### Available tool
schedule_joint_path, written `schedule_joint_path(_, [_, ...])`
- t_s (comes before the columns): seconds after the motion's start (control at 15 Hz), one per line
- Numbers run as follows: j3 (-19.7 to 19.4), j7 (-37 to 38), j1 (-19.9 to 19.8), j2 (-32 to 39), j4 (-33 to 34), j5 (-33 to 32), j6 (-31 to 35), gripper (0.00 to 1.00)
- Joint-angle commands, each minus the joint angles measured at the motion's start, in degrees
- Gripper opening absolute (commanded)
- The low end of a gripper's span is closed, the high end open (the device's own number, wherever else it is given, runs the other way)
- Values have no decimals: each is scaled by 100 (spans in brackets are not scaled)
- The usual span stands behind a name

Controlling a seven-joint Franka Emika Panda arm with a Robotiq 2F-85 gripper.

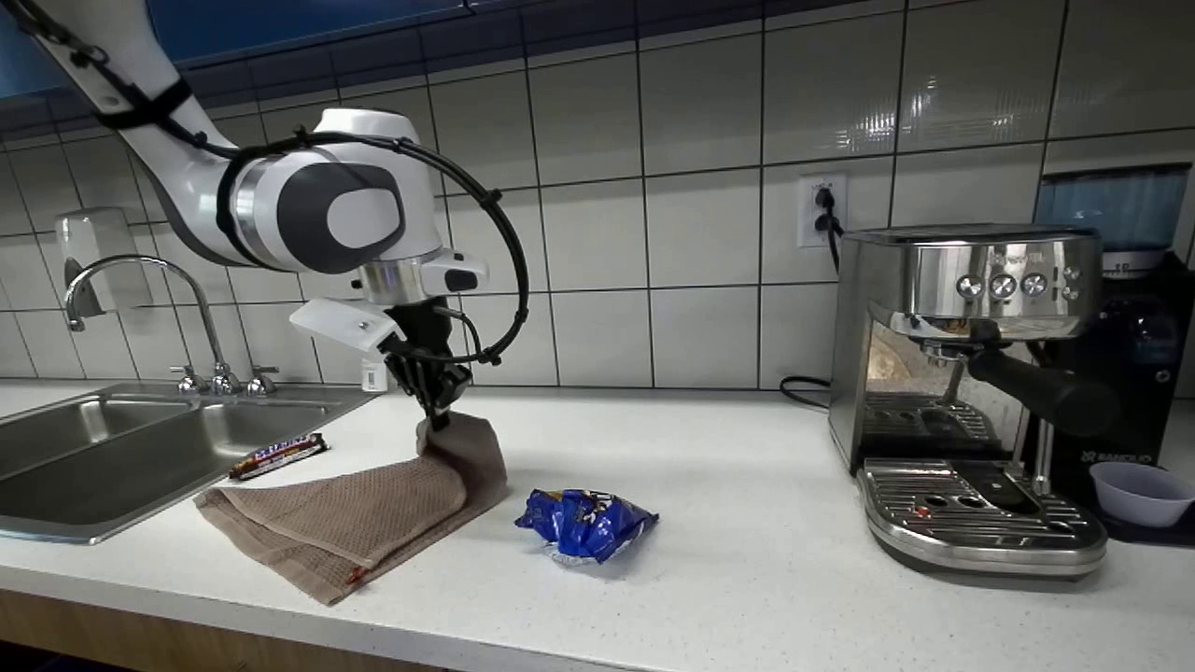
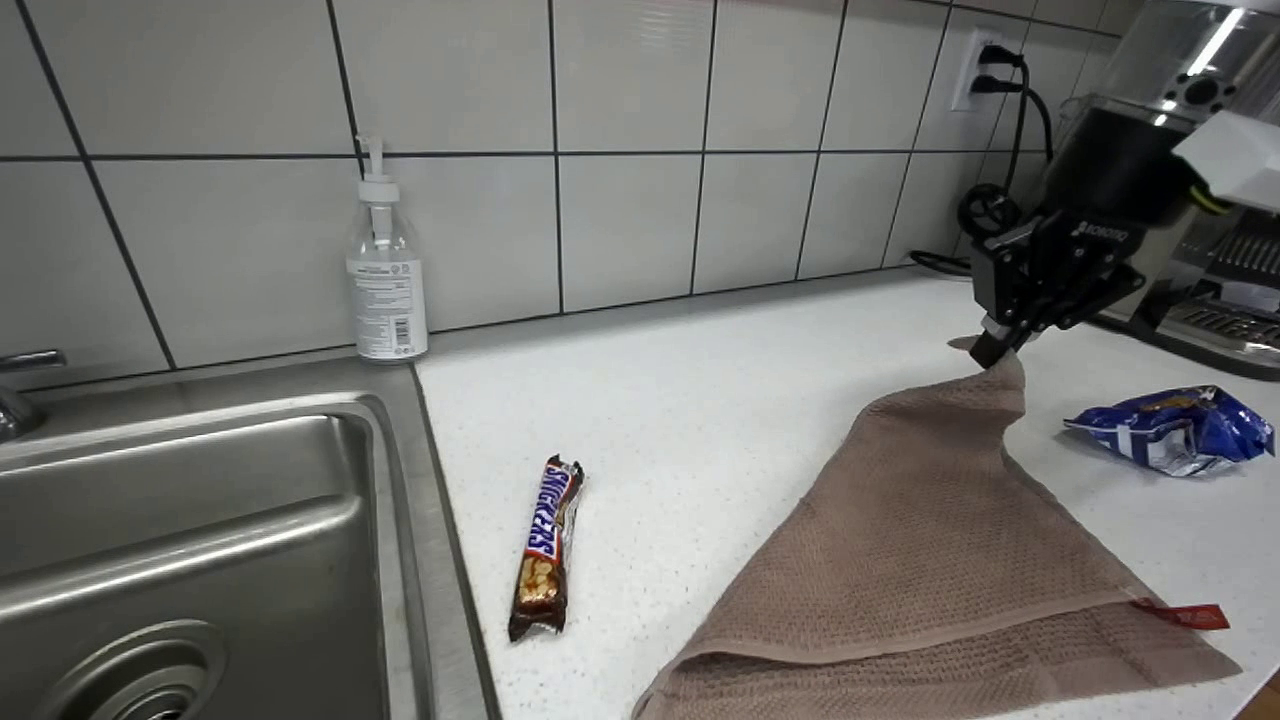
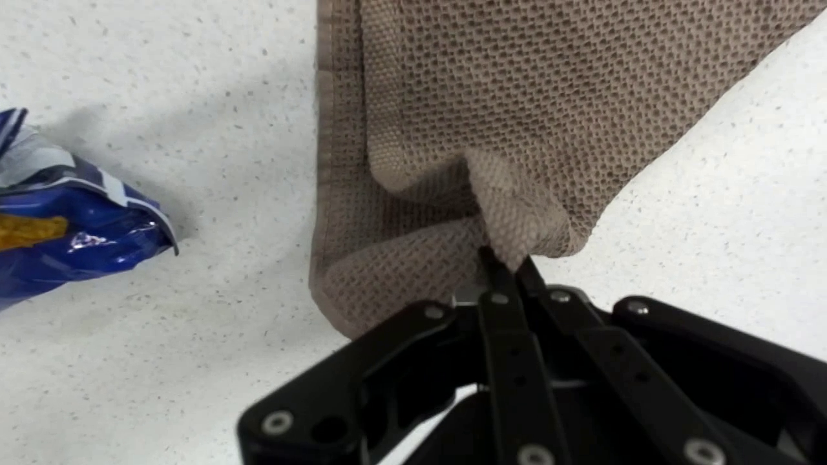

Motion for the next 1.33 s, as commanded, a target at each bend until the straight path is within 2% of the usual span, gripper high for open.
schedule_joint_path(0.0, [168, 236, 87, -407, -327, -144, 49, 1])
schedule_joint_path(0.6, [570, 495, 367, -683, -581, -163, 78, 1])
schedule_joint_path(1.27, [764, 549, 485, -778, -684, -300, 39, 1])
